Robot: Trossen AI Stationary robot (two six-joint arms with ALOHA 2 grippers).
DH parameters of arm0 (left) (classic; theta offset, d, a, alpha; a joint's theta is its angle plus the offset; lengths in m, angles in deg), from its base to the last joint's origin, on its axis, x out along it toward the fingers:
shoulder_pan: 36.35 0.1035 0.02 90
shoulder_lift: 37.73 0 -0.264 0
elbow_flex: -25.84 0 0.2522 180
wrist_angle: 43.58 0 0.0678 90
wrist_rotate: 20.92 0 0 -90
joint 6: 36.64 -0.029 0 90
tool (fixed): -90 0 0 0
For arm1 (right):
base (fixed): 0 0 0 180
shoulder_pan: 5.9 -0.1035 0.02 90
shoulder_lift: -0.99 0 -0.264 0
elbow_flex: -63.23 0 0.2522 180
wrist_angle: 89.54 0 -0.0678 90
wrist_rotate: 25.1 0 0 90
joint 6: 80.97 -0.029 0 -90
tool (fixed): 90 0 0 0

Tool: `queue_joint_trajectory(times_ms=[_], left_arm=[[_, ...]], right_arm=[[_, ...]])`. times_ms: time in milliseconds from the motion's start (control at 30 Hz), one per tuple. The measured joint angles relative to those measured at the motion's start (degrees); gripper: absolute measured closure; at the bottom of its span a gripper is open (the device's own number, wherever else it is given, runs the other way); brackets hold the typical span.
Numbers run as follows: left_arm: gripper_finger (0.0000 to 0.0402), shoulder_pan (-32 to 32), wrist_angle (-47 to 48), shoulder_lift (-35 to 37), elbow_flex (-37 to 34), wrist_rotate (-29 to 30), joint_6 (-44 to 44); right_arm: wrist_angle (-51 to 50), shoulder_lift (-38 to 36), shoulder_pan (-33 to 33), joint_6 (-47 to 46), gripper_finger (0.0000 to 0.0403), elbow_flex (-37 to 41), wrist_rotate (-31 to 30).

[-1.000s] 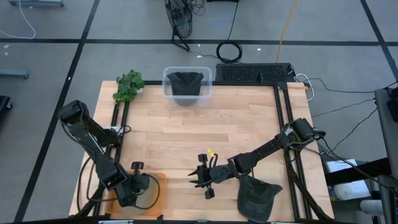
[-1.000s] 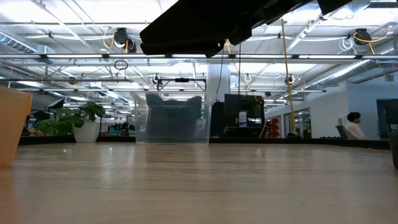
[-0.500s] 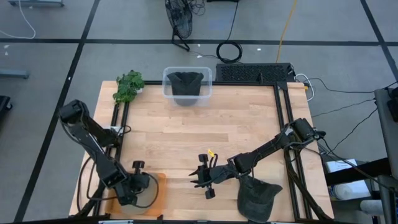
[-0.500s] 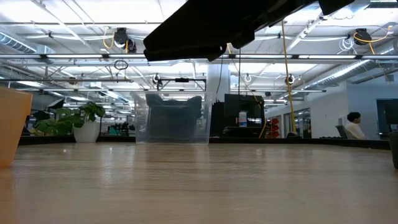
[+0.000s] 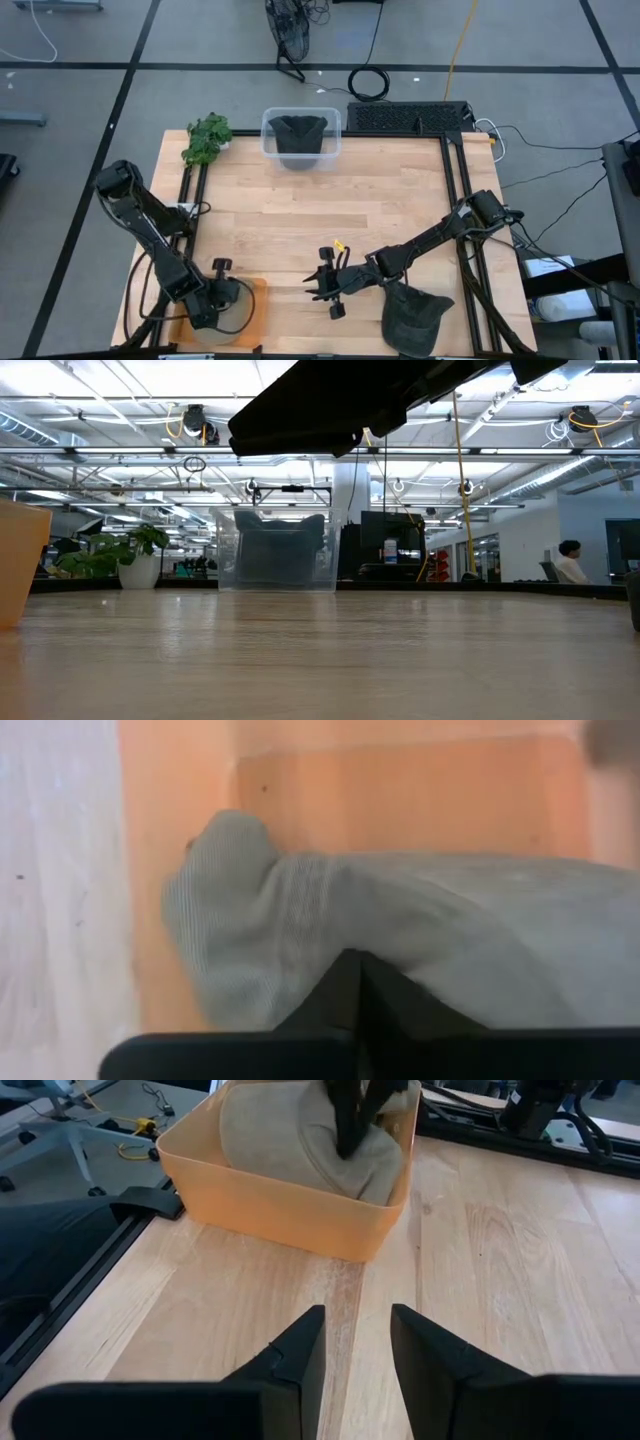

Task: Pick & Place hat
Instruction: Put the brown cap into the orange bin

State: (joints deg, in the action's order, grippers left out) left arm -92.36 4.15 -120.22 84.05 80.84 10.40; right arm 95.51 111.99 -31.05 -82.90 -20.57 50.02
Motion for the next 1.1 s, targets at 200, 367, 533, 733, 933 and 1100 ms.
queue_joint_trajectory(times_ms=[200,367,533,733,933,1100], left_arm=[[0.0381,0.0,4.0,4.9,3.2,0.1,1.7],[0.0395,-2.4,2.5,7.3,6.0,-3.6,4.0],[0.0388,-8.7,1.8,7.6,8.6,-5.0,9.9],[0.0396,-16.3,5.6,5.9,8.6,0.8,21.5],[0.0381,-18.6,15.9,1.3,8.6,8.1,28.4],[0.0384,-17.9,13.3,-3.4,8.6,6.4,28.4]], right_arm=[[0.0,0.0,0.0,0.0,0.0310,0.0,0.0],[0.0,0.0,0.0,0.1,0.0310,0.0,0.0],[0.0,0.0,0.0,0.1,0.0310,0.0,0.0],[-0.1,0.0,-0.3,0.0,0.0310,0.0,0.0],[-0.1,0.0,-0.3,0.0,0.0310,0.0,0.0],[0.0,0.0,-0.3,0.3,0.0310,0.0,0.0]])
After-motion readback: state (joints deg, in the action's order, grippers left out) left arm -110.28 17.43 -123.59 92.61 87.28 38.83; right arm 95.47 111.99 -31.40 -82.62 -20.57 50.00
